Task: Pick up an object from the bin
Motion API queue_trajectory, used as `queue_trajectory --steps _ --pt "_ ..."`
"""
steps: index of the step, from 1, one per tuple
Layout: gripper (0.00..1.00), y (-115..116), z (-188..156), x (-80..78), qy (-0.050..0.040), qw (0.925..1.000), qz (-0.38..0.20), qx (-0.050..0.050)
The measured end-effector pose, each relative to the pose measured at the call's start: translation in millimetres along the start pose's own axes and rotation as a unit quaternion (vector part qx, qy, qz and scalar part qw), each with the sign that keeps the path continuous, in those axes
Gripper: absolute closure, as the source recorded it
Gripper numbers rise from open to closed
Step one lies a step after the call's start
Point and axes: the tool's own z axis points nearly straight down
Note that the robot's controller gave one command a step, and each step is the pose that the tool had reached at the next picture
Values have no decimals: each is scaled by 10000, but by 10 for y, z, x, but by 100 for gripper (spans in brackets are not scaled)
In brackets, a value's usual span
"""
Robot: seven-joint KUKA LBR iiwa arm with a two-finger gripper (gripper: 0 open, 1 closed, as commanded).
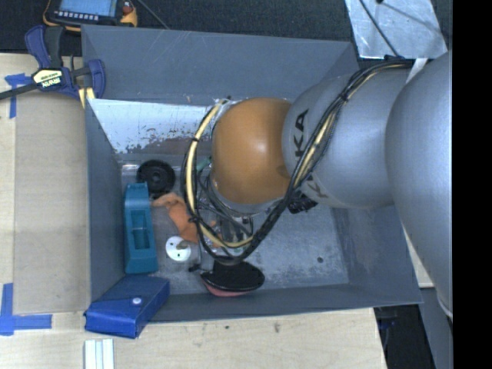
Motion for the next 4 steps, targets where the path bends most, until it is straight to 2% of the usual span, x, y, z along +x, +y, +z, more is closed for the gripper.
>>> queue_trajectory --steps 1,2,3,4 --pt "0 -6 -46 -21 -41 10000 15 -9" --pt "0 -155 478 -448 -93 9999 -67 -20" --pt "100 -362 709 -255 -43 9999 -99 -7" --pt "100 -362 709 -256 -42 9999 -98 -7"
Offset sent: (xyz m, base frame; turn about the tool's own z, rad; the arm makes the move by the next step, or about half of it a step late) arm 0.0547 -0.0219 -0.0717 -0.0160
